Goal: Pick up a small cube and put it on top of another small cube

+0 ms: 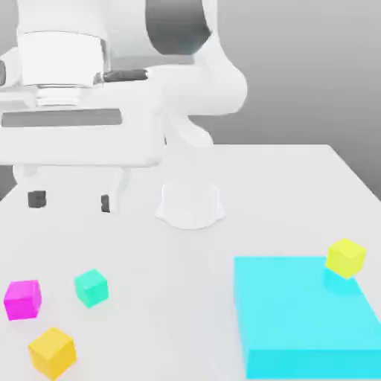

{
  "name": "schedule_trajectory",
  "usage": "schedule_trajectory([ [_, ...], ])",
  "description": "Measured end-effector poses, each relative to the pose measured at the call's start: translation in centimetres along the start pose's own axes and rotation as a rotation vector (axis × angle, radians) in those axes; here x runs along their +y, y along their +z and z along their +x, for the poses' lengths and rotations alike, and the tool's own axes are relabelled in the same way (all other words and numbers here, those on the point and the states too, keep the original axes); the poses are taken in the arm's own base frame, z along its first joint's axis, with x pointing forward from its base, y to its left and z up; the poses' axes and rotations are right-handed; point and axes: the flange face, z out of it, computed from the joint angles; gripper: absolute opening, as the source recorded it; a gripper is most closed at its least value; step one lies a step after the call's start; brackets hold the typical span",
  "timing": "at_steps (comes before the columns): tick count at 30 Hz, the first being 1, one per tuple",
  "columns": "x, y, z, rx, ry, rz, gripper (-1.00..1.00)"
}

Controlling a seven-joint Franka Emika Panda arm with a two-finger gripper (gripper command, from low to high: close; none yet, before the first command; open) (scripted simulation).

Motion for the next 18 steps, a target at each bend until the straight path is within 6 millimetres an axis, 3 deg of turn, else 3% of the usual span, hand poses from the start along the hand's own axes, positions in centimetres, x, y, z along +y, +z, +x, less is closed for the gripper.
schedule_trajectory([
  [3,2.7,5.1,1.5,-0.025,0.061,-0.072,0.0],
  [10,10.0,16.1,3.0,-0.072,0.177,-0.242,0.0],
  [14,12.0,21.5,2.7,-0.075,0.189,-0.26,0.0],
  [15,12.3,22.6,2.6,-0.075,0.19,-0.261,-1.0],
  [18,12.3,22.6,2.6,-0.075,0.19,-0.261,-1.0],
])
